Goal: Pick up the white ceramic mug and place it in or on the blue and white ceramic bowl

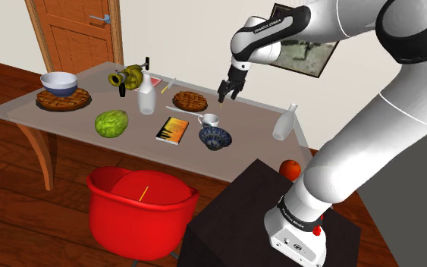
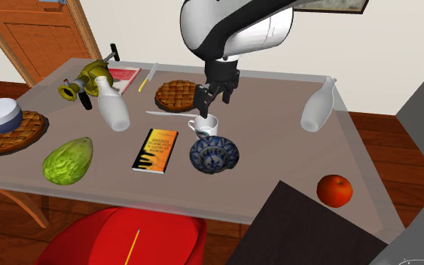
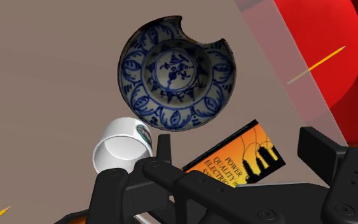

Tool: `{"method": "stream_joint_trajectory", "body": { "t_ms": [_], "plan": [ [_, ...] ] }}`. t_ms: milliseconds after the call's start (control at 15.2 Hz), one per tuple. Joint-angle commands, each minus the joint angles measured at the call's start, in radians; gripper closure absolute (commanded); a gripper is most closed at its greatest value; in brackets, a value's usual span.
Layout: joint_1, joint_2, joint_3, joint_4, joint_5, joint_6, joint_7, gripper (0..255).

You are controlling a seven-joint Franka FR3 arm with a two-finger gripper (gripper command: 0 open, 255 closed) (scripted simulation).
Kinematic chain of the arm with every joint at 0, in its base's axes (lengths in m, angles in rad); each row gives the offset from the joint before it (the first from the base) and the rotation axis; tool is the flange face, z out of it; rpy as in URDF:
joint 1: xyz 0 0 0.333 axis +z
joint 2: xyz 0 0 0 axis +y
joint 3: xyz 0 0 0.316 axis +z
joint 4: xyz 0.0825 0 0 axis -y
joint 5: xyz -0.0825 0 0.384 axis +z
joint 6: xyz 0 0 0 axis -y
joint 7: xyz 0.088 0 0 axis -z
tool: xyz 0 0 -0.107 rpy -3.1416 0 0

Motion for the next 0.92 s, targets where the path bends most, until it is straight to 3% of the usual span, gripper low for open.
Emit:
{"method": "stream_joint_trajectory", "body": {
  "t_ms": [0, 396, 858],
  "plan": [
    [-0.003, 0.083, -0.018, 0.033, 0.033, 0.046, -0.043, 0],
    [-0.040, 0.315, -0.039, 0.166, 0.153, 0.123, -0.180, 0],
    [-0.130, 0.586, -0.009, 0.382, 0.275, 0.155, -0.305, 0]
  ]
}}
